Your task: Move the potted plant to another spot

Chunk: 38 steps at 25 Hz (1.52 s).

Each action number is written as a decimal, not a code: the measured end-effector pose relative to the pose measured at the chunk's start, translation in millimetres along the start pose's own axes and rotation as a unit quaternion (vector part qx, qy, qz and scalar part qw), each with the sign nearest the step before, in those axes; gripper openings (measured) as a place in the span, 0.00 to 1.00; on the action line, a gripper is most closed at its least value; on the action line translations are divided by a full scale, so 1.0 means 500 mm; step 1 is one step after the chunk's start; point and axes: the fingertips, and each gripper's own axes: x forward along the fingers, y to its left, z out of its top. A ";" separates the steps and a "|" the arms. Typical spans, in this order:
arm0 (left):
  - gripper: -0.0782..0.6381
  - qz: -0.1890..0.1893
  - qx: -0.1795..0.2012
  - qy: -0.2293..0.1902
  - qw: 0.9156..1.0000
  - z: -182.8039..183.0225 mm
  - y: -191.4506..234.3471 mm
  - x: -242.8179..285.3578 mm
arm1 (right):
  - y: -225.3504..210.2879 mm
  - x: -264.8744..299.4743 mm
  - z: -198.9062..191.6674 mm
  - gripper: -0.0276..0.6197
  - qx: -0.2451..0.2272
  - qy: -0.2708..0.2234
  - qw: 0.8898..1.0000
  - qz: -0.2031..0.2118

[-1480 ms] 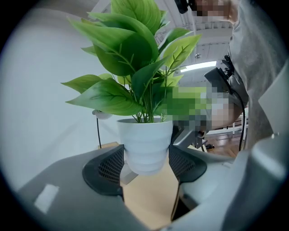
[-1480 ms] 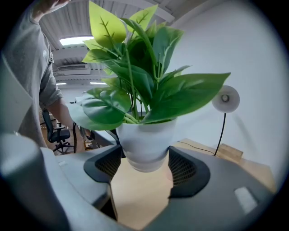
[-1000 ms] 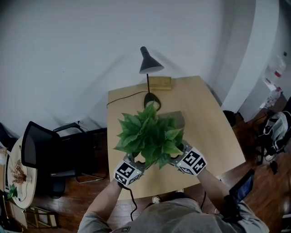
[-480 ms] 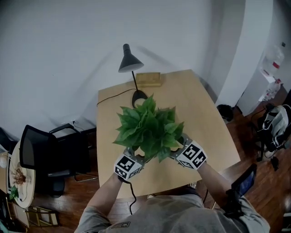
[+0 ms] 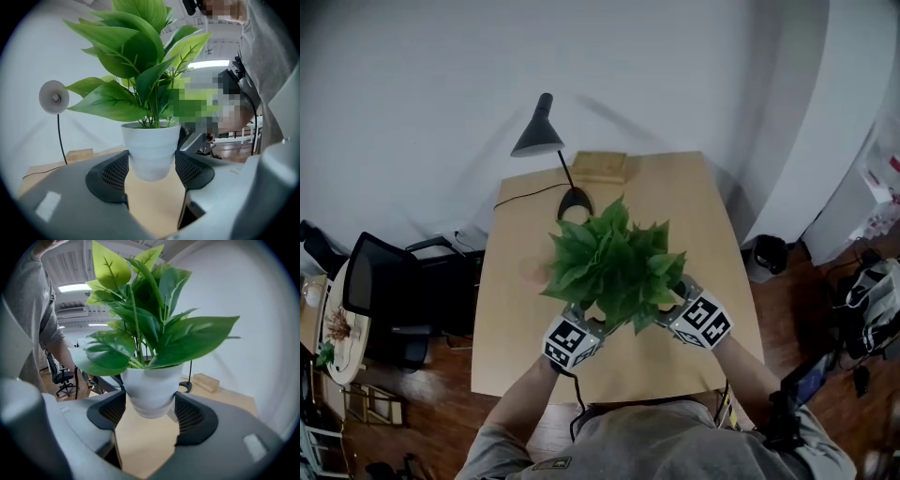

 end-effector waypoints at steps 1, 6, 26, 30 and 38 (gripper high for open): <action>0.54 0.004 -0.002 0.003 1.000 0.002 -0.003 0.014 | -0.011 -0.008 -0.005 0.56 0.001 -0.001 1.000 0.005; 0.54 0.017 -0.010 0.014 1.000 0.005 -0.015 0.073 | -0.060 -0.034 -0.032 0.56 0.004 0.001 1.000 0.023; 0.54 -0.080 -0.025 0.032 0.996 -0.053 -0.006 0.263 | -0.204 -0.064 -0.153 0.56 0.060 0.049 0.996 -0.049; 0.54 -0.078 -0.035 0.047 0.995 -0.081 -0.001 0.316 | -0.247 -0.061 -0.194 0.56 0.067 0.057 0.995 -0.043; 0.54 -0.058 -0.063 0.072 0.994 -0.177 0.033 0.393 | -0.310 -0.010 -0.292 0.56 0.070 0.086 0.994 -0.017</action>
